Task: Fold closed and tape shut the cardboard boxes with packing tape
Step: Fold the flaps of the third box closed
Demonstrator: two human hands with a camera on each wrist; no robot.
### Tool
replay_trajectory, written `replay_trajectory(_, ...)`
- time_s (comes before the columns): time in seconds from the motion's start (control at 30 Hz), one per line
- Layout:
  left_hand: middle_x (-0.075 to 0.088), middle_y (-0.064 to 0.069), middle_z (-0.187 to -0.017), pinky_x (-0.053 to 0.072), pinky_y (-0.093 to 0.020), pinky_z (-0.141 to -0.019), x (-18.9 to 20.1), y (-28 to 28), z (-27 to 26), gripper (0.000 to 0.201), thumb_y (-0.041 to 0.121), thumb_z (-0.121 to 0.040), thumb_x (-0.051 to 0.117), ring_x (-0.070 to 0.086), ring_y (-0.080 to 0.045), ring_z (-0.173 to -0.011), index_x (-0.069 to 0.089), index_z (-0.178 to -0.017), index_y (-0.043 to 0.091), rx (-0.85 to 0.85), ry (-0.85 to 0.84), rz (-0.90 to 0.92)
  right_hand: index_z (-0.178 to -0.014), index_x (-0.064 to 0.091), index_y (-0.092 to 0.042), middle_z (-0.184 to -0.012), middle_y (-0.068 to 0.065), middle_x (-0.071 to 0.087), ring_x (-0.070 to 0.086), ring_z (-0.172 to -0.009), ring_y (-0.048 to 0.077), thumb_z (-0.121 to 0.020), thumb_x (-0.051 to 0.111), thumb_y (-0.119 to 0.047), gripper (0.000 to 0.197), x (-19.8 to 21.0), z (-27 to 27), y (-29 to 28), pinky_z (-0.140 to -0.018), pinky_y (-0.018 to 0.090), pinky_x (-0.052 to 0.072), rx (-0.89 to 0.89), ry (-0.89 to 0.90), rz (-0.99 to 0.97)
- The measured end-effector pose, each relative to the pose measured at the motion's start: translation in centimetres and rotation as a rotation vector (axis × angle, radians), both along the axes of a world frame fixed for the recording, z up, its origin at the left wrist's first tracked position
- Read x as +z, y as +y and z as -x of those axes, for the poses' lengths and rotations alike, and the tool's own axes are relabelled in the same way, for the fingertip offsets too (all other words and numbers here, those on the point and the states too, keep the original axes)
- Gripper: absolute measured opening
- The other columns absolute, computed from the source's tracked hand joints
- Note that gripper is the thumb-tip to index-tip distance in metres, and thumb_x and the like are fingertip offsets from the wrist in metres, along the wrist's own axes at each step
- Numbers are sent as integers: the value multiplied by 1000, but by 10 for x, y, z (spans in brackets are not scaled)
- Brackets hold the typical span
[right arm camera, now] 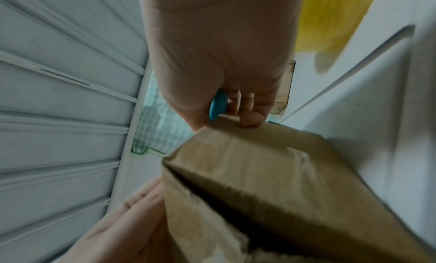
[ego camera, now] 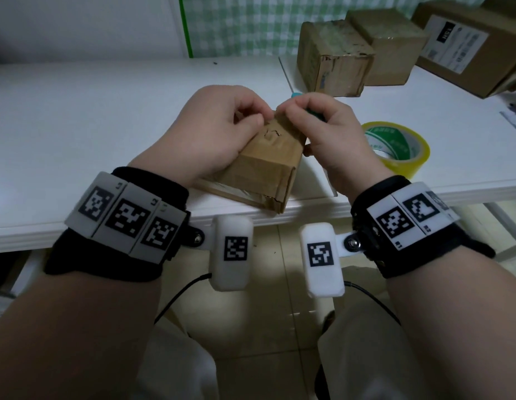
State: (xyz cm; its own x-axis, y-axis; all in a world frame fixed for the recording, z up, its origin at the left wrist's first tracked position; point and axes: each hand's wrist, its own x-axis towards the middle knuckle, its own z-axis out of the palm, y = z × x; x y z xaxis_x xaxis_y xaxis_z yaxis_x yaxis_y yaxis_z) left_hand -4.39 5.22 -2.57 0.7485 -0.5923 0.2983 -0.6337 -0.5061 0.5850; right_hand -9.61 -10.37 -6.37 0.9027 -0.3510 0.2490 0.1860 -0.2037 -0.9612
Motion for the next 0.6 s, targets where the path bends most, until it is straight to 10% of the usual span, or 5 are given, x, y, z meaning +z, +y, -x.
replay_trajectory(0.2, 28, 13, -153, 2, -58, -113, 6, 2, 11, 70, 71, -84, 26, 22, -13, -142, 31, -145, 36, -117, -84, -524, -101, 68, -22, -103, -7, 63, 56, -85, 2, -97, 49, -13, 22, 7, 14, -13, -63, 19, 49, -35, 41, -3)
replay_trajectory(0.47, -8, 12, -158, -1, -57, -115, 8, -3, 26, 104, 81, -62, 9, -4, -16, -146, -2, -151, 27, -129, -30, -746, -122, 63, -19, -109, -3, 61, 58, -89, 9, -92, 50, -1, 37, 20, 42, -47, -65, 14, 49, -199, 55, 45)
replay_trajectory(0.6, -8, 5, -159, -4, -59, -114, 13, -15, 29, 110, 84, -61, 11, -5, -18, -146, -2, -151, 22, -76, -9, -766, -131, 51, -30, -111, 2, 52, 58, -91, 17, -88, 48, 9, 58, 26, 61, -62, -79, 29, 58, -228, 134, 7)
